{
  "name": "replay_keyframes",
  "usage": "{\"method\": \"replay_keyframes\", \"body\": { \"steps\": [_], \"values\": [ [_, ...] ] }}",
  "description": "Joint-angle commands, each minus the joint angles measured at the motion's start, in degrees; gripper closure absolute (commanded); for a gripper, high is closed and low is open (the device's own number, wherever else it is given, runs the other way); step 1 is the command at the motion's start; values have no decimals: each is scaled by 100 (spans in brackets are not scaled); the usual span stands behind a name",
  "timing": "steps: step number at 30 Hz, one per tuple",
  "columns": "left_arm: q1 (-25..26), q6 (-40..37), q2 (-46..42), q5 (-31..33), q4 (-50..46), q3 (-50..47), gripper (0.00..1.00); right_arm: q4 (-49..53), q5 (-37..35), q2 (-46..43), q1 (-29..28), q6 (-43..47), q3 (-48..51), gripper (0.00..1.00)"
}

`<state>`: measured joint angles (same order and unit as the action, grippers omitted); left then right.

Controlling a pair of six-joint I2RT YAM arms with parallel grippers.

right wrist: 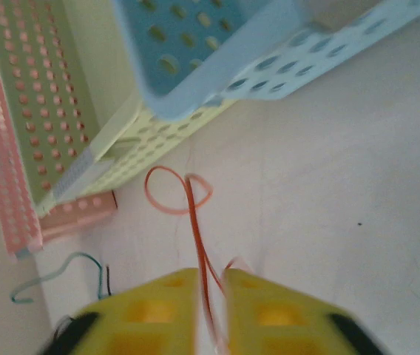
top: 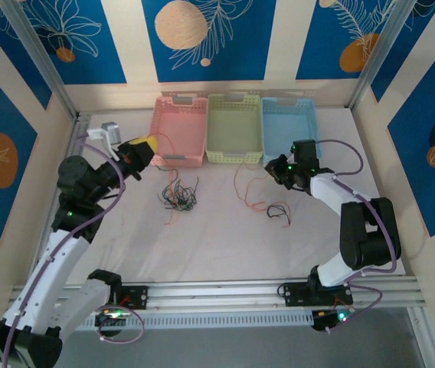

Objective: Untangle the cables

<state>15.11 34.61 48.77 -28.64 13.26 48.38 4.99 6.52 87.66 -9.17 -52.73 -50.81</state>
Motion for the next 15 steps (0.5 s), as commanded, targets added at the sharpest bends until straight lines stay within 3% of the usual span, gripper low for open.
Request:
{"method": "replay_keyframes", "body": {
  "steps": [1, 5, 9, 15],
  "values": [
    [-18, -72, 263, 28, 622, -292, 100, 654, -344, -67, -270, 436, -369, 66],
    [-9, 18, 693, -22, 1002, -534, 100, 796, -868, -311, -583, 760, -481, 50],
    [16, 171, 833, -142, 1298, -602, 100, -338, -621, -743, -893, 1084, -13, 46],
    [18, -7, 671, -3, 882, -474, 100, -1823, 29, -1320, -1733, 2249, 429, 43]
  ]
}}
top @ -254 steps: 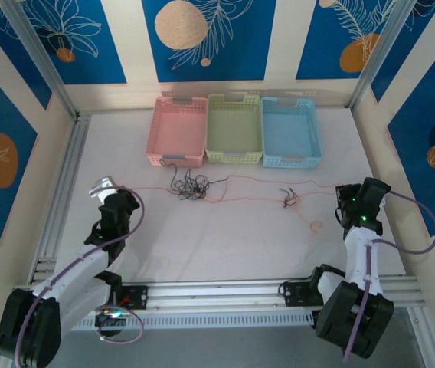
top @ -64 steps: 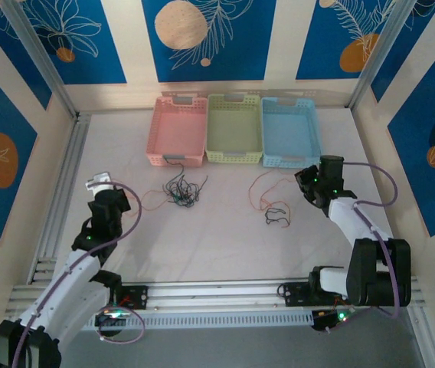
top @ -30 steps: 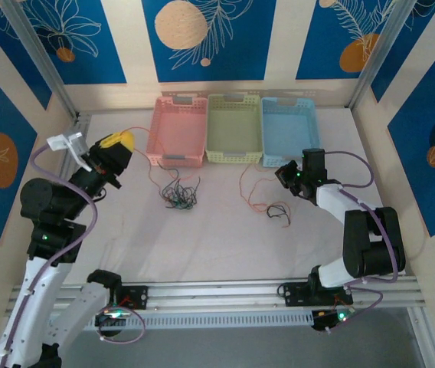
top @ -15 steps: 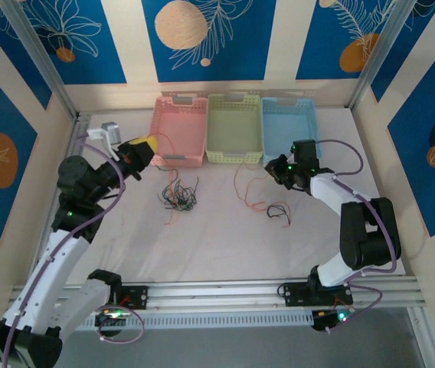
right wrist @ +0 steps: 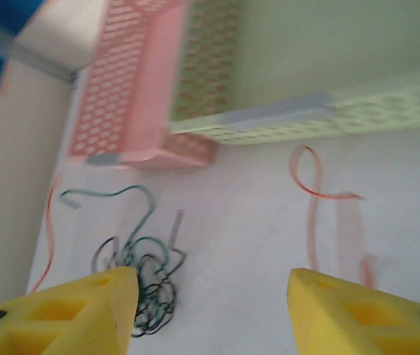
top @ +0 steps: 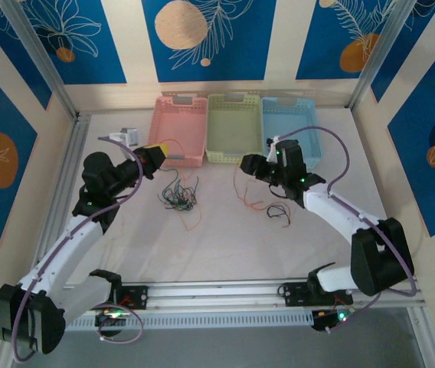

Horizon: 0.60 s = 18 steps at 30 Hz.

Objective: Untangle the cables

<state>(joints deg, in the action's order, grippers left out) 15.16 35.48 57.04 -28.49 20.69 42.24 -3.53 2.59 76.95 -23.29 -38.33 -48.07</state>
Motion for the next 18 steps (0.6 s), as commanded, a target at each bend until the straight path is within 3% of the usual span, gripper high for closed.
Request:
{"method": "replay_keyframes", "body": {
  "steps": [1, 5, 12, 14, 15, 18],
  "values": [
    [15, -110, -167, -3, 62, 144, 100, -1254, 606, -314, -500, 1052, 243, 42],
    [22, -160, -246, 8, -163, 110, 100, -2230, 1392, -348, -1104, 1924, 529, 39],
    [39, -227, -368, -140, -553, 58, 100, -2562, 1405, 60, -1992, 2993, 471, 33],
    [55, -244, -427, -165, -636, 14, 100, -2918, 1418, 139, -2179, 3168, 590, 20],
    [58, -270, -458, -172, -679, -12, 100, -3039, 1314, 173, -2301, 3315, 637, 1],
    [83, -297, -477, -308, -723, -75, 100, -2981, 1150, 330, -2491, 3542, 533, 1]
  ]
}}
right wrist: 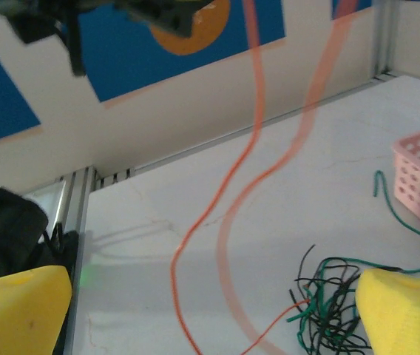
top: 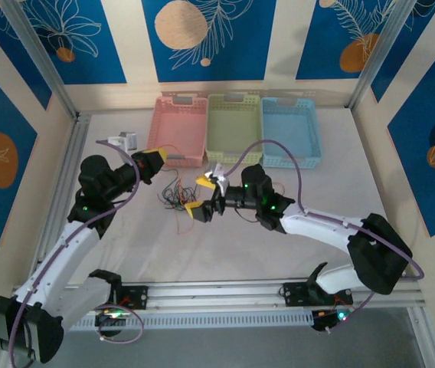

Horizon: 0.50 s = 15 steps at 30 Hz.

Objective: Untangle the cables

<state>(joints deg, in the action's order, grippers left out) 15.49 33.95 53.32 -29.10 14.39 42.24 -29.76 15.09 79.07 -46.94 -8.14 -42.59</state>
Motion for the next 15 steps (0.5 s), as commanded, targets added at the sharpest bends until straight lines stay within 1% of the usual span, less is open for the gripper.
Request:
{"method": "replay_keyframes", "body": {
  "steps": [1, 6, 12, 14, 15],
  "values": [
    [59, -145, -103, -317, -103, -84, 100, -350, -143, 193, -138, 518, -55, 1],
    [131, -135, -166, -497, -70, -144, 100, -424, -292, 547, -175, 666, -212, 1],
    [221, -110, -146, -675, -45, -131, 100, -1002, -414, 1018, -157, 911, -267, 0],
    [240, -152, -177, -694, -83, -132, 100, -1069, -441, 1142, -122, 920, -343, 3],
    [252, -169, -190, -699, -107, -136, 100, -1095, -387, 1201, -101, 907, -377, 6]
  ]
}}
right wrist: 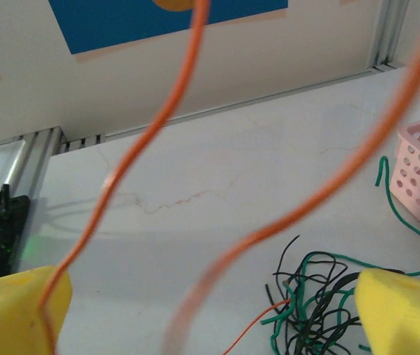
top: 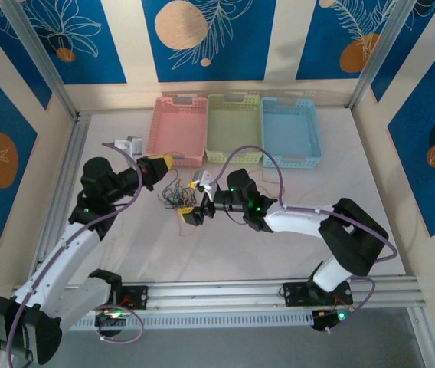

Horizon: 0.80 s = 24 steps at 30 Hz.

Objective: Untangle the cables

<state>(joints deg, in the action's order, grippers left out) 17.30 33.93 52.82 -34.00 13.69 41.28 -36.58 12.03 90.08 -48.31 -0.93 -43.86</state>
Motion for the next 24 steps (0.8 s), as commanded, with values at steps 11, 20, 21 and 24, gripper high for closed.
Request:
{"method": "replay_keyframes", "body": {
  "steps": [11, 20, 21, 24],
  "values": [
    [126, -251, -152, 229, -166, -87, 100, 239, 851, 120, 103, 128, -526, 100],
    [125, -698, -295, 2562, -628, -566, 16, 387, 471, -244, 164, -54, -325, 100],
    [120, -734, -328, 3045, -669, -720, 12, 454, 338, -325, 179, -82, -321, 100],
    [110, -837, -398, 4024, -685, -1162, 8, 708, -25, -683, 286, -141, -290, 100]
  ]
}}
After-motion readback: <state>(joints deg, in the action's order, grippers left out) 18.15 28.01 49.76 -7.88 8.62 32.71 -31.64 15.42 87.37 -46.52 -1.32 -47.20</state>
